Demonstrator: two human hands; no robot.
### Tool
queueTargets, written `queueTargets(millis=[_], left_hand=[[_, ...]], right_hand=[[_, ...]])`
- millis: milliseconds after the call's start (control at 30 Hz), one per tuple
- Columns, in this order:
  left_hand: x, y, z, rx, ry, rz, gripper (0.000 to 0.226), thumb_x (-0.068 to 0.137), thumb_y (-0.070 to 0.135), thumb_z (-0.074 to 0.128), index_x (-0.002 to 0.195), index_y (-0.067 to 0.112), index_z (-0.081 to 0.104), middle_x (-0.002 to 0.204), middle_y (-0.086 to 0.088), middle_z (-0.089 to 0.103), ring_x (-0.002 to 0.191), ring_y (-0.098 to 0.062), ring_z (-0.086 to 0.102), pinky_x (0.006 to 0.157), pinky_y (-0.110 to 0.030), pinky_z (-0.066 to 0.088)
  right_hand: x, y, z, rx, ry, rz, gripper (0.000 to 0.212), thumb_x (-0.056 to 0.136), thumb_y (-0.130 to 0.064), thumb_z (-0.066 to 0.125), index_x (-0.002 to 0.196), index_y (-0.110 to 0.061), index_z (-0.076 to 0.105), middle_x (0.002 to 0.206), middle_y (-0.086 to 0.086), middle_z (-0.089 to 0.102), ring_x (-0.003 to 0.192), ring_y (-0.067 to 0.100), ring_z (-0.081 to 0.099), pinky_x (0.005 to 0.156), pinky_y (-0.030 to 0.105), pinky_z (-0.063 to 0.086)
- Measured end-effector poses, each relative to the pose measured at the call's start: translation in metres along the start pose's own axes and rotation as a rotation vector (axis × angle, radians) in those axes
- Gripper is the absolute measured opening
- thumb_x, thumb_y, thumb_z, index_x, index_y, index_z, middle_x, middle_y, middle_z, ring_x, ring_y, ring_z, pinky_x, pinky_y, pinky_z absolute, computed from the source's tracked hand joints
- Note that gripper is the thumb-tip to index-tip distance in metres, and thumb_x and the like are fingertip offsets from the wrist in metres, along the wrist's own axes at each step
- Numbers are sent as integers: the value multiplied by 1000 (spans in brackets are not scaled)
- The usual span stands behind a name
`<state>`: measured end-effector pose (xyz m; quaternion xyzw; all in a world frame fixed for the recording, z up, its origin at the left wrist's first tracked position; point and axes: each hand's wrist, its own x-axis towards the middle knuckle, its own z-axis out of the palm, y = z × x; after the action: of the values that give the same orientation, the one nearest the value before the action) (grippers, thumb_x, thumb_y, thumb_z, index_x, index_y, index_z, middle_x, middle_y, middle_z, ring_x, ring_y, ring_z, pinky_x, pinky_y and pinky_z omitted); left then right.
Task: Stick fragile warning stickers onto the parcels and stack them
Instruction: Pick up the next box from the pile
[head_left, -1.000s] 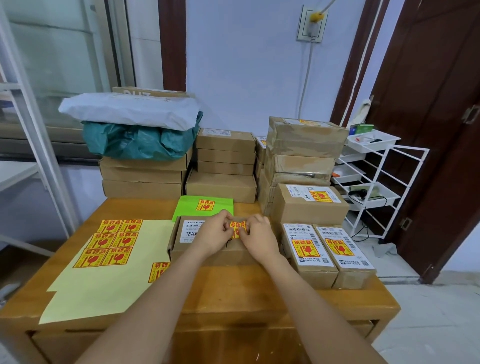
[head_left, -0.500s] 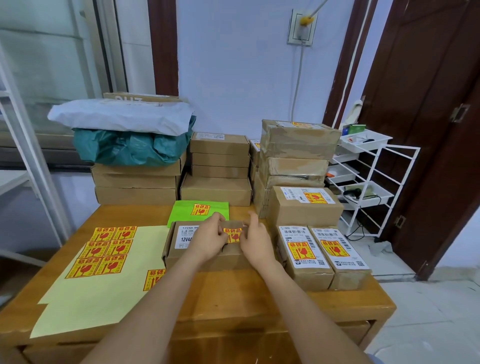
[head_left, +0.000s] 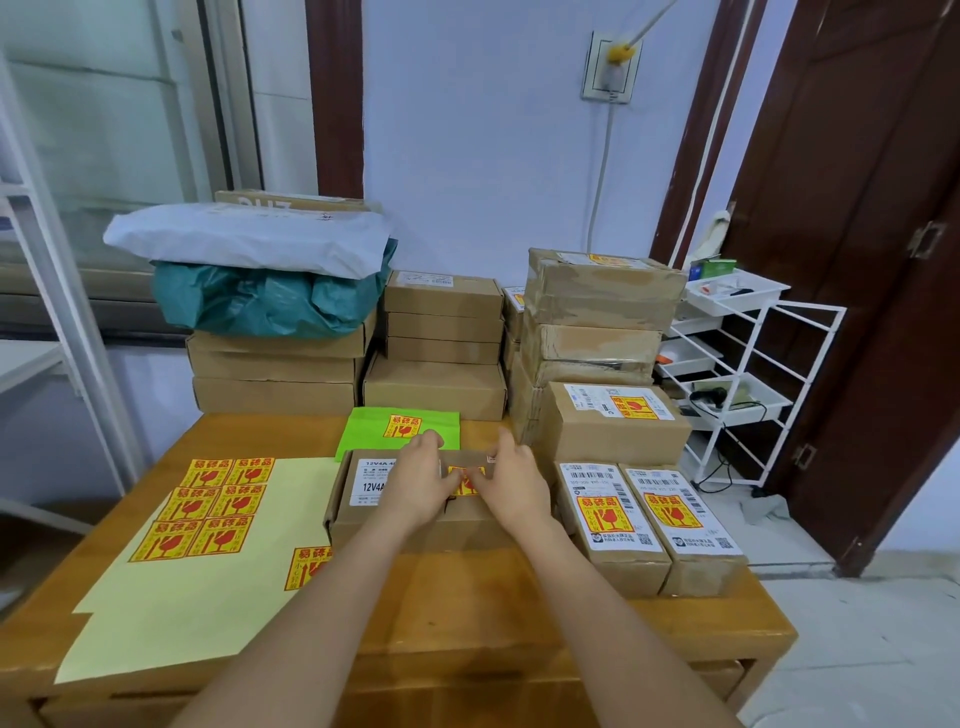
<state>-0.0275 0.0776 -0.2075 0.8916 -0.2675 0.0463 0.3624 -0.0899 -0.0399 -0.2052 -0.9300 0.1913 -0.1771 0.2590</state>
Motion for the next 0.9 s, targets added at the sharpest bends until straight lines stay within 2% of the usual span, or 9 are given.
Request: queueTargets(millis=[167, 267, 433, 567, 733, 833, 900], left_hand=[[0, 2, 0, 13, 11, -5, 38, 92, 19, 59, 123, 3, 46, 115, -14, 55, 108, -26, 49, 86, -32, 38], [-2, 3, -3, -9, -1, 17, 34, 93, 14, 56, 124, 3, 46, 108, -12, 55, 100, -23, 50, 80, -29, 37], [-6, -2, -8, -83, -50, 53, 35, 91, 6, 53, 125, 2, 46, 84, 2, 45, 85, -17, 45, 72, -28, 36], [-7, -3, -12, -96, -131, 84, 47, 86, 20, 66, 126, 7, 45, 95, 2, 43, 91, -15, 43, 75, -25, 33], [-7, -5, -18, -156, -224, 82, 55, 84, 21, 70, 130, 9, 42, 91, 7, 41, 90, -14, 43, 79, -24, 37], [-7, -4, -21, -182, -272, 38, 54, 86, 13, 67, 133, 10, 40, 94, 6, 40, 91, -14, 43, 87, -31, 45], [-7, -4, -22, -200, -291, 1, 51, 88, 7, 64, 133, 10, 40, 94, 6, 39, 88, -14, 43, 84, -32, 50]], right_hand=[[-2, -1, -1, -31, 19, -11, 36, 96, -22, 49, 128, -11, 39, 118, 10, 52, 113, 27, 50, 77, 34, 44], [-3, 2, 0, -2, 26, -6, 43, 96, -16, 44, 138, -14, 34, 119, 10, 51, 110, 27, 51, 79, 36, 45], [-8, 5, -1, 53, -8, -3, 53, 97, -14, 41, 148, -19, 25, 125, 11, 50, 110, 29, 54, 85, 40, 48], [-16, 7, -5, 87, -77, -32, 63, 95, -24, 49, 150, -19, 19, 130, 7, 49, 115, 25, 52, 89, 36, 45], [-17, 9, -14, 144, -183, -46, 78, 91, -38, 58, 152, -20, 13, 141, 4, 44, 129, 20, 42, 98, 34, 38], [-17, 9, -21, 147, -242, -60, 75, 94, -30, 56, 152, -19, 11, 144, 4, 42, 131, 20, 39, 103, 33, 35], [-15, 9, -25, 124, -274, -67, 69, 95, -20, 51, 152, -19, 11, 145, 6, 41, 131, 21, 40, 105, 32, 35]])
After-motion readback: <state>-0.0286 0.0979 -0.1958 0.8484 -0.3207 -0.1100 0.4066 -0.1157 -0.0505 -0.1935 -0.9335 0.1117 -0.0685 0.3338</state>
